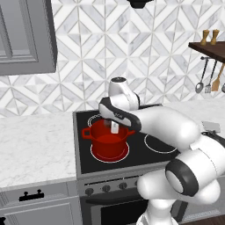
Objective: Put the potato and tomato in the pot. Retrieve the spatula and lightly stir the vegetables in the pot.
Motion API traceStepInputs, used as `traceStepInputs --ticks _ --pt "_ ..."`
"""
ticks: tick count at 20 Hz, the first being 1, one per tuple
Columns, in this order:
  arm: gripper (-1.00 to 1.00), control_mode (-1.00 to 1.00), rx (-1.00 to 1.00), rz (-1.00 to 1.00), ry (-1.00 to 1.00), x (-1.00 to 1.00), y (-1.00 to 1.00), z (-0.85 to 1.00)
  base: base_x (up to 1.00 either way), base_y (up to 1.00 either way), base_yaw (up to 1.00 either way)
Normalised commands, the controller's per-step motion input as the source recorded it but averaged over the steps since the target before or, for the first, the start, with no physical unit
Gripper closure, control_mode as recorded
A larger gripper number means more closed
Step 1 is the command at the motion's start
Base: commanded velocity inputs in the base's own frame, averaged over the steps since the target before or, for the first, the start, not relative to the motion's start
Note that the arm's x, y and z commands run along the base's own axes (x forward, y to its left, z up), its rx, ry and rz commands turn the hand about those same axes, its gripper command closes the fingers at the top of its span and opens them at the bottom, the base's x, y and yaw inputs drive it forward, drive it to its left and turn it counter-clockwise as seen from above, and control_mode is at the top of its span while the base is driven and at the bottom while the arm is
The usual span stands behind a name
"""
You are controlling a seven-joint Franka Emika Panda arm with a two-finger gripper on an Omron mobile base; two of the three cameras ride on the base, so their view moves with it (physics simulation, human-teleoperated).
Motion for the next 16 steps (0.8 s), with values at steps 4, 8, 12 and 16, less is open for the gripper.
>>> traceStepInputs --ticks 4,8,12,16 --pt "1.0 -1.0 0.0 0.0 0.0 0.0 0.04 -0.43 0.0 0.0 0.0" --pt "1.0 -1.0 0.0 0.0 0.0 0.09 0.0 -0.36 0.0 0.0 0.0" --pt "1.0 -1.0 0.0 0.0 0.0 0.02 0.0 -0.23 0.0 0.0 0.0" --pt "1.0 -1.0 0.0 0.0 0.01 0.03 0.0 -0.11 0.0 0.0 0.0"
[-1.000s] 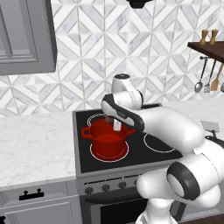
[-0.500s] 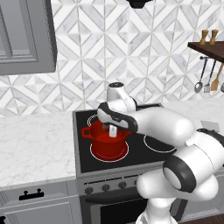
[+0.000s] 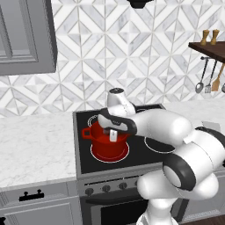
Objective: Put the potato and tomato in the pot. Retrieve the spatula and lightly stir the vegetables in the pot.
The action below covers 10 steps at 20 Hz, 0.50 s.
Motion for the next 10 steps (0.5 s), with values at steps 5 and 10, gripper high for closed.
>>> traceStepInputs --ticks 5,10 --pt "1.0 -1.0 0.0 0.0 0.01 0.06 0.02 -0.17 0.0 0.0 0.0" --pt "-1.0 -1.0 0.0 0.0 0.01 0.03 0.0 -0.01 0.0 0.0 0.0"
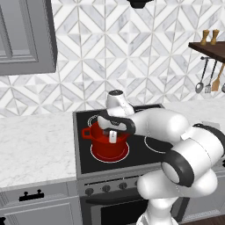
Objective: Put the potato and tomato in the pot. Retrieve the spatula and lightly stir the vegetables in the pot.
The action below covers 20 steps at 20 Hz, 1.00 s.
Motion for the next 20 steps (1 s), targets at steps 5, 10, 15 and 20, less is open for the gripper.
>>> traceStepInputs --ticks 5,10,15,20 --pt "-1.0 -1.0 0.0 0.0 0.0 0.0 0.0 0.0 0.0 0.0 0.0" --pt "-1.0 -1.0 0.0 0.0 -0.14 0.0 0.0 0.11 0.0 0.0 0.0" --pt "-1.0 -1.0 0.0 0.0 -0.18 -0.06 -0.02 0.85 0.0 0.0 0.0" --pt "-1.0 -1.0 0.01 -0.03 -0.01 0.0 -0.62 0.9 0.0 0.0 0.0"
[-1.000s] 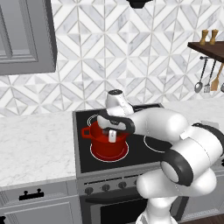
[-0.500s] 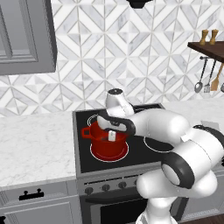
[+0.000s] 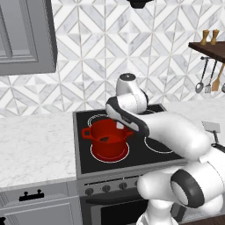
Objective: Put the potato and tomato in the pot. Retrieve the spatula and lightly stir the vegetables in the pot.
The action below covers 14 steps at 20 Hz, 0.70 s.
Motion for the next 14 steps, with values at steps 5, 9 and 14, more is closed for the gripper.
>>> traceStepInputs --ticks 5,9,14 --pt "-1.0 -1.0 0.07 -0.15 0.01 -0.2 -1.0 0.25 0.0 0.0 0.0" --pt "-1.0 -1.0 0.05 -0.37 0.0 -0.05 -1.0 -0.2 0.0 0.0 0.0" --pt "-1.0 -1.0 0.0 -0.42 0.0 0.04 -1.0 -0.59 0.0 0.0 0.0"
